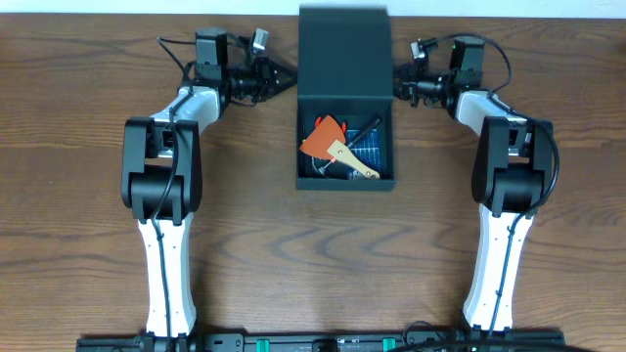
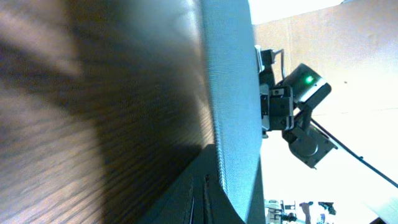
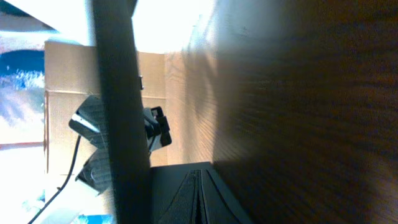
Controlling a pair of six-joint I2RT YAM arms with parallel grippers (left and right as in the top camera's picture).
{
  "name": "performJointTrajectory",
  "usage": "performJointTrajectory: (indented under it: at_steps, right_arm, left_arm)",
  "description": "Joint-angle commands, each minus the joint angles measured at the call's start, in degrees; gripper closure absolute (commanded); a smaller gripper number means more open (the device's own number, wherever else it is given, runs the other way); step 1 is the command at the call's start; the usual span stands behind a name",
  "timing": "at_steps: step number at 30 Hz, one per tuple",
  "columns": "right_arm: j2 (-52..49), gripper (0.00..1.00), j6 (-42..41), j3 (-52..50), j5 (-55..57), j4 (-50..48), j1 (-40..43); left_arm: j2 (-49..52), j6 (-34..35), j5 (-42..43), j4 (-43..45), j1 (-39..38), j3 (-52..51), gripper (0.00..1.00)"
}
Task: Pack container
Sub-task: 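Push the lid forward with both grippers to tip it over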
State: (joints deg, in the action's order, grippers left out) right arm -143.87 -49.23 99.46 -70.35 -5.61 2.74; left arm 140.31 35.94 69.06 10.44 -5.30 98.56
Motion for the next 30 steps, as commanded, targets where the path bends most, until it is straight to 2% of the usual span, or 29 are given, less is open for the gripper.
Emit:
performJointTrajectory:
  at_steps: [1,11,30]
  right_arm:
    - [-0.04,0.99,0.87,2.64,-4.13,-0.22,-0.48]
    - [-0.04,0.99,1.75,4.07,-7.61,-0.28,-0.48]
    - [-0.04,0.99,2.43,6.67,-10.14,-1.07,-0.42]
  left_arm:
    - [0.81,1.29,2.91,0.20,-0.04,2.47,0.94]
    - [0.22,2.56,6.43,0.22,-0.02,2.69,0.94]
    - [-2.34,4.90,6.64,0.20,-0.02,2.69,0.94]
